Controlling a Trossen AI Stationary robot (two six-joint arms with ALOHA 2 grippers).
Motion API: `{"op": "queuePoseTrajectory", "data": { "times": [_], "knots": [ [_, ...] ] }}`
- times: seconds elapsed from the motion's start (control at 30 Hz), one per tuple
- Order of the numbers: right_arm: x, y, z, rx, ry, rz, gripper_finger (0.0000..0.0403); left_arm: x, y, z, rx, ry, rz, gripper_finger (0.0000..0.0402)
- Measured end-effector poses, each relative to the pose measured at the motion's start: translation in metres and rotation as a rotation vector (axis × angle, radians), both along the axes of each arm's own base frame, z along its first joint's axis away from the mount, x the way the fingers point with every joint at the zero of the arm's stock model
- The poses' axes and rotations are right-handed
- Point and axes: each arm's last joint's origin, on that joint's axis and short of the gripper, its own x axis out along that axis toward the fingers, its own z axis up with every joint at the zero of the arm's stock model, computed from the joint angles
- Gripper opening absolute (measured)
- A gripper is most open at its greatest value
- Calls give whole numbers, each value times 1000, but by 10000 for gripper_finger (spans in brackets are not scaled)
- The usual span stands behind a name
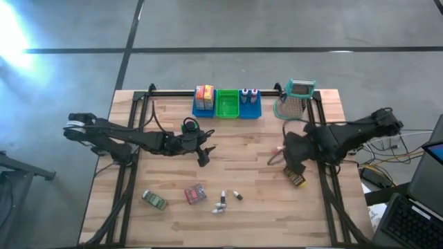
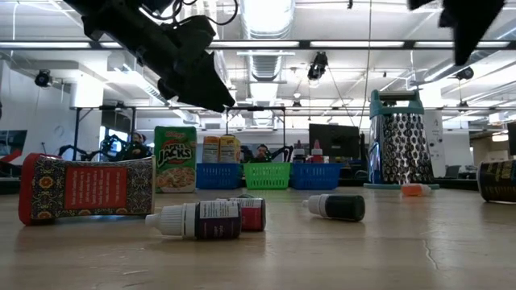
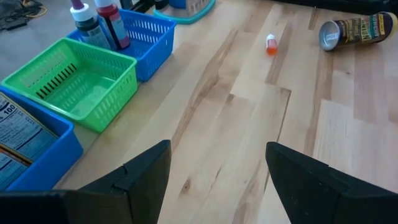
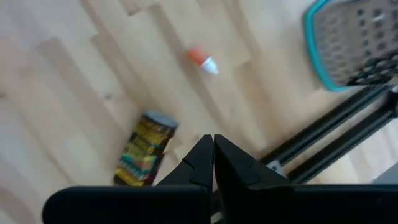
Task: Pick & Place Kitchen Items
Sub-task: Put the yellow seasoning can into the green bin
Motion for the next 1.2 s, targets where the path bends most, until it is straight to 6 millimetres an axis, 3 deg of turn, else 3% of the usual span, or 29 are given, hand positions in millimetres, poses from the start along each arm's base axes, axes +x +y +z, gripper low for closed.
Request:
{"op": "queuePoseTrajectory", "data": {
  "times": [0.37, 0.6, 0.87, 1.2],
  "knots": [
    [-43, 56, -18, 17, -75, -109, 8, 0, 0, 0, -11, -4, 7, 268],
    [-63, 72, -37, 29, -65, -213, 17, 0, 0, 0, -47, -21, 29, 268],
    [-63, 83, -62, 125, -94, -260, 121, 0, 0, 0, -52, -24, 32, 268],
    [-71, 70, -93, 208, -155, -377, 267, 0, 0, 0, -57, -25, 33, 268]
  ]
}}
